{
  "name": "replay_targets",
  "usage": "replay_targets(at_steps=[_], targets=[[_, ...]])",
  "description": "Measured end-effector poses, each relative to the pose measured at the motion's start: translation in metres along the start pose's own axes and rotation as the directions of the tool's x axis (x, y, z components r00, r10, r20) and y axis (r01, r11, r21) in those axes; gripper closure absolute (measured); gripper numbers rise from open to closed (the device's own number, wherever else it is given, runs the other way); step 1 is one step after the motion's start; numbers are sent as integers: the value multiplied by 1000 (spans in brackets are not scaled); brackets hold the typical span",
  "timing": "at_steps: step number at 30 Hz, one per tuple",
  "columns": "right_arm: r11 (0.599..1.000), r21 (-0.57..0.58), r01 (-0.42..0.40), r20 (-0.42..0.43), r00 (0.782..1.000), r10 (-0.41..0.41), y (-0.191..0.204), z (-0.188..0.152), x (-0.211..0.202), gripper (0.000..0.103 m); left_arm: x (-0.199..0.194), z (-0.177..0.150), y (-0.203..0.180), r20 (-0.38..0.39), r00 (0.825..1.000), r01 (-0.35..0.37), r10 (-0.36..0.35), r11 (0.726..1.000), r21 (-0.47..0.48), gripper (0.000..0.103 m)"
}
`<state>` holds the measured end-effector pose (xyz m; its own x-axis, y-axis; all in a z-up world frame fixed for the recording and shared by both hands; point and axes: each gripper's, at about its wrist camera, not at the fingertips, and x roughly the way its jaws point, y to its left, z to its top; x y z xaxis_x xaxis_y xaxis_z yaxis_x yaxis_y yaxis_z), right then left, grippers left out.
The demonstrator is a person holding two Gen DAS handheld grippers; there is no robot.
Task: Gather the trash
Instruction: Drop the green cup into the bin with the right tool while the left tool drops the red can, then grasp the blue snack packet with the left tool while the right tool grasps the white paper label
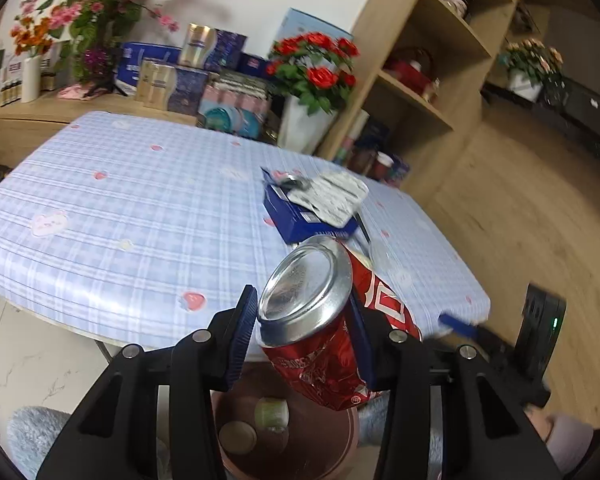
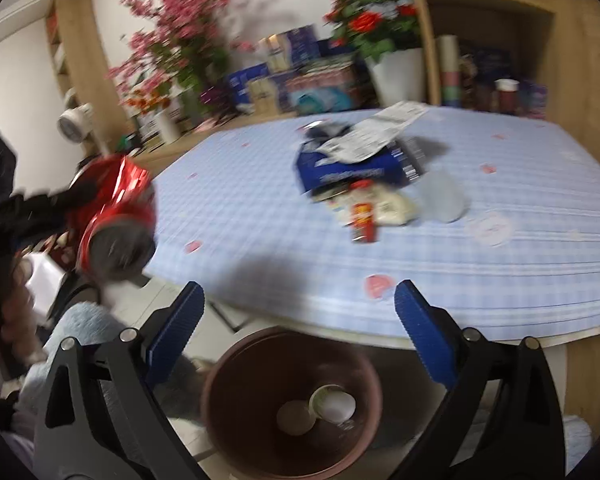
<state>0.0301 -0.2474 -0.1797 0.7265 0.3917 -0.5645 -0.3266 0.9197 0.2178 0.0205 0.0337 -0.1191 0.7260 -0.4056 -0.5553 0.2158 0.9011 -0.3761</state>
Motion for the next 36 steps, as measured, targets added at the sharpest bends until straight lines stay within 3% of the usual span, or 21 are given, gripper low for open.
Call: replay_targets(at_steps=[5, 18, 20, 28, 36], targets=[[998, 11, 62, 40, 997, -62, -17, 2, -10, 5, 16, -17, -14, -58, 998, 37, -35, 998, 41, 59], [996, 22, 89, 37, 995, -90, -26, -1, -11, 5, 48, -46, -30, -185, 978, 108, -92, 991, 77, 56], [995, 25, 92, 34, 995, -93, -27, -2, -12, 5, 50, -47, -28, -187, 977, 114, -101, 991, 64, 49], [993, 34, 114, 29, 993, -115, -32, -5, -11, 5, 51, -41, -17, -170, 983, 75, -69, 997, 33, 41], [989, 51, 137, 39, 989, -139, -42, -3, -9, 5, 54, -12, 6, -143, 989, 34, -38, 999, -30, 28]])
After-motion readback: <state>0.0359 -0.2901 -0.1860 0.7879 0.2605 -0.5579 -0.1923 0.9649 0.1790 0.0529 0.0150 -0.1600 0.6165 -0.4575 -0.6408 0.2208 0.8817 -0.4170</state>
